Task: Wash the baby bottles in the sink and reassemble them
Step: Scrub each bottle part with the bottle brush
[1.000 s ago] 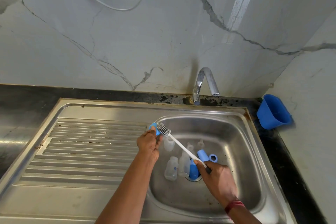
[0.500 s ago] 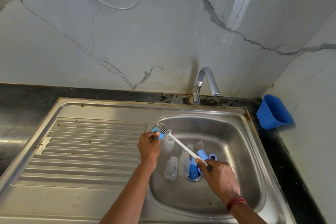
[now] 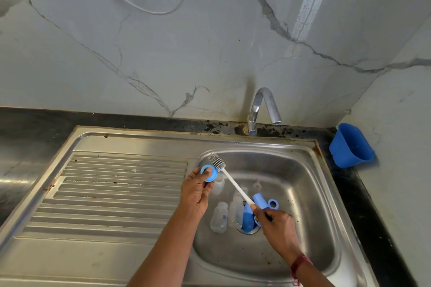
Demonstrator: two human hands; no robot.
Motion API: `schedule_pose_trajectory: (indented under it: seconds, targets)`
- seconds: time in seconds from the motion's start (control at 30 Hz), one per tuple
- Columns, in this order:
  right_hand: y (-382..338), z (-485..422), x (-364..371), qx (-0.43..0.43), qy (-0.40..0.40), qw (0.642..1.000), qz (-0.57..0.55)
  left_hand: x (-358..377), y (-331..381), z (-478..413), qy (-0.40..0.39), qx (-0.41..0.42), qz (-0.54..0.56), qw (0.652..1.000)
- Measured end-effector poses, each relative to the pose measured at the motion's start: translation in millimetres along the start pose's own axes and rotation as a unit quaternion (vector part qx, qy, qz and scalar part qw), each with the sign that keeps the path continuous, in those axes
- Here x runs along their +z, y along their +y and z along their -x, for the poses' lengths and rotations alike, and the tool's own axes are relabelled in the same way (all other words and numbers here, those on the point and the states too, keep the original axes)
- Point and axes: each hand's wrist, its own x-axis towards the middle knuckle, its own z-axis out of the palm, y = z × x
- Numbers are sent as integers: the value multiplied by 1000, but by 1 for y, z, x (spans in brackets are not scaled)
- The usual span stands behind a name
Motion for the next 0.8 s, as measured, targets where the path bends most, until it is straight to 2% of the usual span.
schedule_pose_trajectory:
  seconds: [0.13, 0.3, 0.67, 0.8]
  targets:
    - [3, 3, 0, -4, 7, 1000, 6, 3, 2, 2, -38, -54, 39, 997]
    - [6, 8, -5, -27, -6, 999, 23, 3, 4, -1, -22, -89, 91, 992]
    - [-8, 1, -5, -24, 9, 999, 34, 2, 2, 9, -103, -77, 73, 989]
    - [-10, -1, -4, -39, 13, 998, 55, 3, 3, 7, -106, -51, 99, 988]
